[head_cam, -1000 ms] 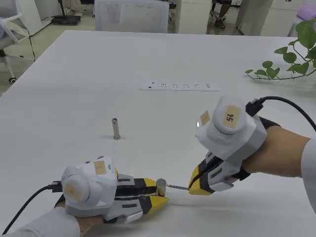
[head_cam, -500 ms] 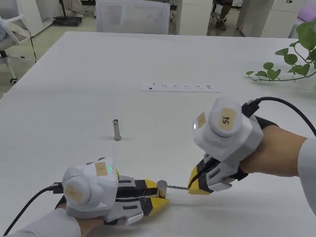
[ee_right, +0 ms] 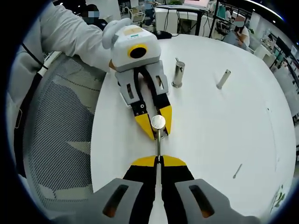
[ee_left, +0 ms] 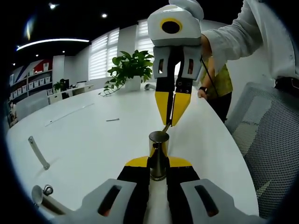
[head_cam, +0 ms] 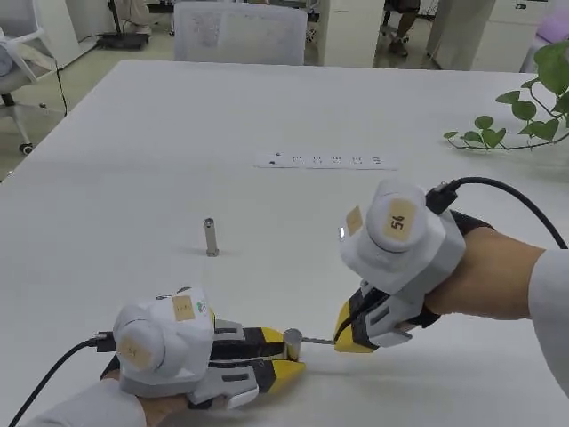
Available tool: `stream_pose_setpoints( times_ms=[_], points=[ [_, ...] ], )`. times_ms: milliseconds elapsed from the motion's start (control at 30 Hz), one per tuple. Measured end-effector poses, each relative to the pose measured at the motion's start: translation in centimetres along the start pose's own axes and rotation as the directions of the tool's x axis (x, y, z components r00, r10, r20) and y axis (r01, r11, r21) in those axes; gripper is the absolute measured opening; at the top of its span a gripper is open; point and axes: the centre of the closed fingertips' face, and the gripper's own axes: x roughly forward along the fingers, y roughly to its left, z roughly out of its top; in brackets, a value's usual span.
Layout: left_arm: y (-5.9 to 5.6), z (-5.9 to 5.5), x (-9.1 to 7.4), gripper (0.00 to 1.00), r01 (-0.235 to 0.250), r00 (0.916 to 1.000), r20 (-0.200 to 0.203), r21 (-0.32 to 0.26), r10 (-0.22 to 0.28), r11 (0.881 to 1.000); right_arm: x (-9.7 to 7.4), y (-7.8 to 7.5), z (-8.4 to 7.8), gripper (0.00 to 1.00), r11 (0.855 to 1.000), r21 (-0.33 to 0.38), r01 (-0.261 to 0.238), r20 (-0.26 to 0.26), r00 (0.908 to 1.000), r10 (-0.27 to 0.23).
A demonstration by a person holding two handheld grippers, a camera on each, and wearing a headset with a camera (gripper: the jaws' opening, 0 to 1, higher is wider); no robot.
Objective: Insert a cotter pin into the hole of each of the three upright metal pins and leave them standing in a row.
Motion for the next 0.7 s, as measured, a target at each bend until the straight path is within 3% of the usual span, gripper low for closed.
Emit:
stream_pose_setpoints(
  times_ms=[700],
  points=[
    [-0.04,0.07,0.11,0.11,0.002,1.0,0.002,-0.002,-0.002,1.0,0.0,-0.09,0.57,0.03,0.999,-0.041,0.009,-0.033,0.9994,-0.01]
  ],
)
